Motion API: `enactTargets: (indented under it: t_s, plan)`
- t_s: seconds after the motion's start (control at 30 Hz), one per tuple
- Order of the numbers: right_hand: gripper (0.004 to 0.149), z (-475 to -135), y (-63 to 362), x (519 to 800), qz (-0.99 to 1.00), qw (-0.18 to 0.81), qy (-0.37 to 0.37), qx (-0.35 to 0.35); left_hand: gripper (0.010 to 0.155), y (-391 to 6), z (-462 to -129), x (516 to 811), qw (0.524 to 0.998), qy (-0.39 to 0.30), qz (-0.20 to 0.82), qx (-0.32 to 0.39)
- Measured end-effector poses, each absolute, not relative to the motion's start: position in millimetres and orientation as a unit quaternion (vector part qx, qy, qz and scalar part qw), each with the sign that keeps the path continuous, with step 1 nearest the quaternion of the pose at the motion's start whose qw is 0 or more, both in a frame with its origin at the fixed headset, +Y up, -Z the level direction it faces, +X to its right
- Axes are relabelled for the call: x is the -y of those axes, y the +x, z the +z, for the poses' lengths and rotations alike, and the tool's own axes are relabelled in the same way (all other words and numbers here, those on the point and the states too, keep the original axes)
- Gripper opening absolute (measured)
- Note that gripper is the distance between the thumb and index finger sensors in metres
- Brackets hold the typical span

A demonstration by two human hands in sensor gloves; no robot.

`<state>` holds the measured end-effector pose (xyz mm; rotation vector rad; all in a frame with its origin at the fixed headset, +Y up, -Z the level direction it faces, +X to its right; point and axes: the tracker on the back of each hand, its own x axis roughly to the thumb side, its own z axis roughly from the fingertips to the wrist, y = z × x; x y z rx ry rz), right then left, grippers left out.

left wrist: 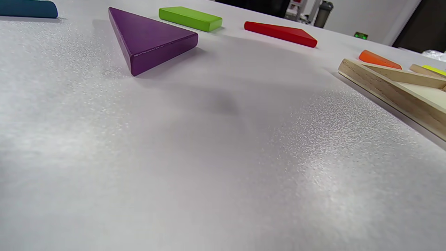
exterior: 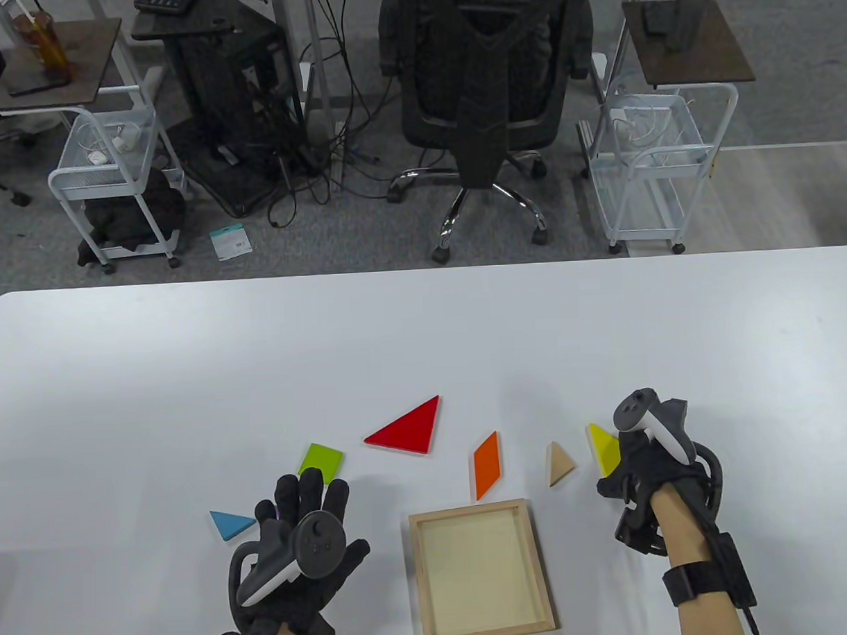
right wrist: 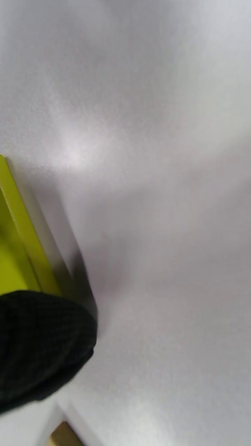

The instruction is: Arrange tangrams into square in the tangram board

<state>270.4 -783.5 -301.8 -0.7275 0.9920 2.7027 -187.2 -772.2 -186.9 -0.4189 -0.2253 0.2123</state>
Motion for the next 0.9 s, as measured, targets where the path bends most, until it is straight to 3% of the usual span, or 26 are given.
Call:
enactTargets:
  t_s: [0.53, 0.7, 0.9]
  plan:
    - [0.097, -297.5, 262.6, 780.7, 0.932, 0.049, -0.234, -0.273, 0.08, -186.0, -186.7, 773.2, 0.966, -0.209, 0.102, 0.112]
    - [0.097, -282.7, 232.7, 756.6, 0.965, 0.06, -0.126, -0.221, 0.08, -186.2, -186.9, 773.1, 0.966, -0.207, 0.103, 0.112]
    - [0.097, -250.5, 143.7, 725.9, 0.987, 0.01, 0.087, -0.136, 0.08, -186.7, -186.6, 773.4, 0.967, -0.209, 0.101, 0.109]
